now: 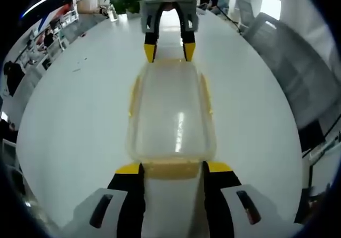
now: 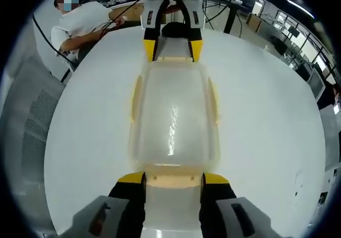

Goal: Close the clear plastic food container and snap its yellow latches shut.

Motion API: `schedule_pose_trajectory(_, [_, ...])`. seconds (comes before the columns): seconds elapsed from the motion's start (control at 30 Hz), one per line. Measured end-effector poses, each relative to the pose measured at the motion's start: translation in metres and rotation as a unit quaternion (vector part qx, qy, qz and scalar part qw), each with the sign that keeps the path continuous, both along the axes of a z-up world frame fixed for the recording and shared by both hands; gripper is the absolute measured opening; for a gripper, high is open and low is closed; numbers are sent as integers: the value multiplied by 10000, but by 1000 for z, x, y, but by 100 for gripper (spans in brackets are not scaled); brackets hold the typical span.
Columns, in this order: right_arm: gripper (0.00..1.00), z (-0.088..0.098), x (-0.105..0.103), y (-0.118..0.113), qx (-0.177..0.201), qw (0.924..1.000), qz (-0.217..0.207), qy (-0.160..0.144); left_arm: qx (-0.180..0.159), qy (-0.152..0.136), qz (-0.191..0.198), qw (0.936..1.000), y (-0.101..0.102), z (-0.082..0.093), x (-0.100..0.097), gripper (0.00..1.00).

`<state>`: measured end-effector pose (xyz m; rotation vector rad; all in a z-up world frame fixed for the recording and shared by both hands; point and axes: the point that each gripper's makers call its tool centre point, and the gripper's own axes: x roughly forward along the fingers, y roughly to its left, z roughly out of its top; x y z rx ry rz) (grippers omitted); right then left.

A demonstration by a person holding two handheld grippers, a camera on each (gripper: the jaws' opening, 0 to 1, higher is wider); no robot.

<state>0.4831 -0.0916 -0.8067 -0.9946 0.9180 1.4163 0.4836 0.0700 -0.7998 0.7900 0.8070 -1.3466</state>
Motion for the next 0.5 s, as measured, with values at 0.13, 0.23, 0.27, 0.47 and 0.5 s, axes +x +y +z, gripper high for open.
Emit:
schedule_pose_trajectory(0.13, [38,1,1,0,-71,10000,-7,10,-6,24,-59,10000,-1,-3,-1,37])
schedule_pose_trajectory(0.23, [38,0,2,0,-65,10000,-4,28,-14,37,-18,10000,-1,-2,-2,37])
schedule_pose_trajectory(0.27, [38,0,2,-1,-61,10000,-17,35,-1,42,1,10000,-2,-3,-2,38])
schedule_pose_trajectory(0.47, [38,1,1,-1,-34,10000,9,38,108,36,-50,9999,-4,-4,-3,38])
schedule_pose_trajectory(0.5, [38,1,1,0,-55,10000,14,34,98,41,-62,9999,-3,-3,-2,39])
